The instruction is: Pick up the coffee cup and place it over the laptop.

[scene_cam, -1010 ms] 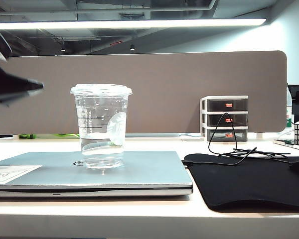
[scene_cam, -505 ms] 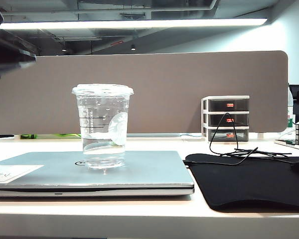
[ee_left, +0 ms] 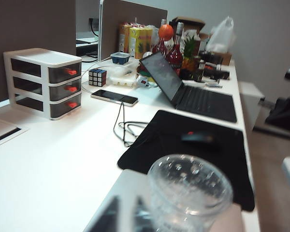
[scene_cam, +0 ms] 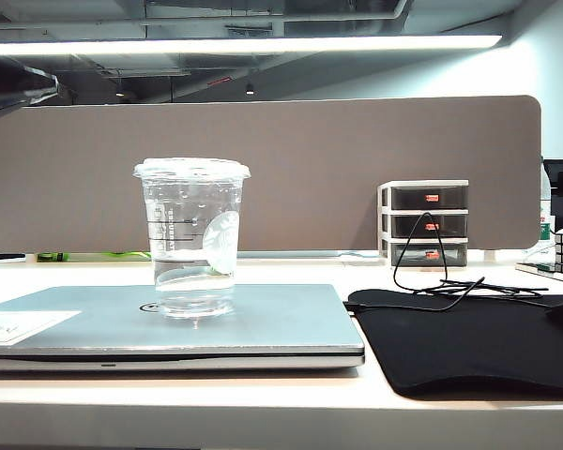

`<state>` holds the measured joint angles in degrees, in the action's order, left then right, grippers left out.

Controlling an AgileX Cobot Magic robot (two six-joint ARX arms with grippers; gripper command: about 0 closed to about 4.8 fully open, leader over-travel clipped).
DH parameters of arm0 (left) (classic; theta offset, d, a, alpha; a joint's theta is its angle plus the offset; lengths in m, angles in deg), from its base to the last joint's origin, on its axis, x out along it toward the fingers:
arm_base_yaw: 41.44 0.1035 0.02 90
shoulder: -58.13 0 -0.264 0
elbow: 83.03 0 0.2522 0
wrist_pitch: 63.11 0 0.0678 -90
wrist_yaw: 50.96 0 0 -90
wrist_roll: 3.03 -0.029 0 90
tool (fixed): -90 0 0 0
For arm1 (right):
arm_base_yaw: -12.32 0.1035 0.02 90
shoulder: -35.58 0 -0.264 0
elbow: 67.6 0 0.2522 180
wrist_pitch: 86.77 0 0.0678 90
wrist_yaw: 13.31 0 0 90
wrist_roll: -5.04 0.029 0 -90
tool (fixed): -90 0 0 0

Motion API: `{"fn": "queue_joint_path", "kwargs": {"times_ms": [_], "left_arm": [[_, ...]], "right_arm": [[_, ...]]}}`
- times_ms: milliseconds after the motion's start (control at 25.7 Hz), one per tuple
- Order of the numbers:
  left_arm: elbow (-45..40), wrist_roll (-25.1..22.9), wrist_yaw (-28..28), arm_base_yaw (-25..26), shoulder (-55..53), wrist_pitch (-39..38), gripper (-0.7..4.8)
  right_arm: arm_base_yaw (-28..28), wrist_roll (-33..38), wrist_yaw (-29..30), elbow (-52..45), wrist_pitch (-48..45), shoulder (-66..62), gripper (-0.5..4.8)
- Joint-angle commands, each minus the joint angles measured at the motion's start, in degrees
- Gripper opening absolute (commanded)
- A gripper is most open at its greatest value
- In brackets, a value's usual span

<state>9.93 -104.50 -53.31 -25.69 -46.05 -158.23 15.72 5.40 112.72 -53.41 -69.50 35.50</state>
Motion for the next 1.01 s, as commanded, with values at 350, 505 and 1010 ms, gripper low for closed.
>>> {"fn": "queue_joint_path", "kwargs": {"times_ms": [350,505,1010], "left_arm": [[4.9,-1.6,10.3,0.1,0.6,21.9,0.61],[4.7,10.3,18.1,0.1,0.6,35.4,0.61],[3.1,72.1,45.8,0.1,2.0,61.5,0.61]], "right_arm": [[0.0,0.0,0.0,-0.3,-0.7,0.0,-0.05],[0.0,0.0,0.0,-0.3,-0.7,0.0,-0.05],[0.0,0.0,0.0,-0.3,-0.7,0.0,-0.05]]}}
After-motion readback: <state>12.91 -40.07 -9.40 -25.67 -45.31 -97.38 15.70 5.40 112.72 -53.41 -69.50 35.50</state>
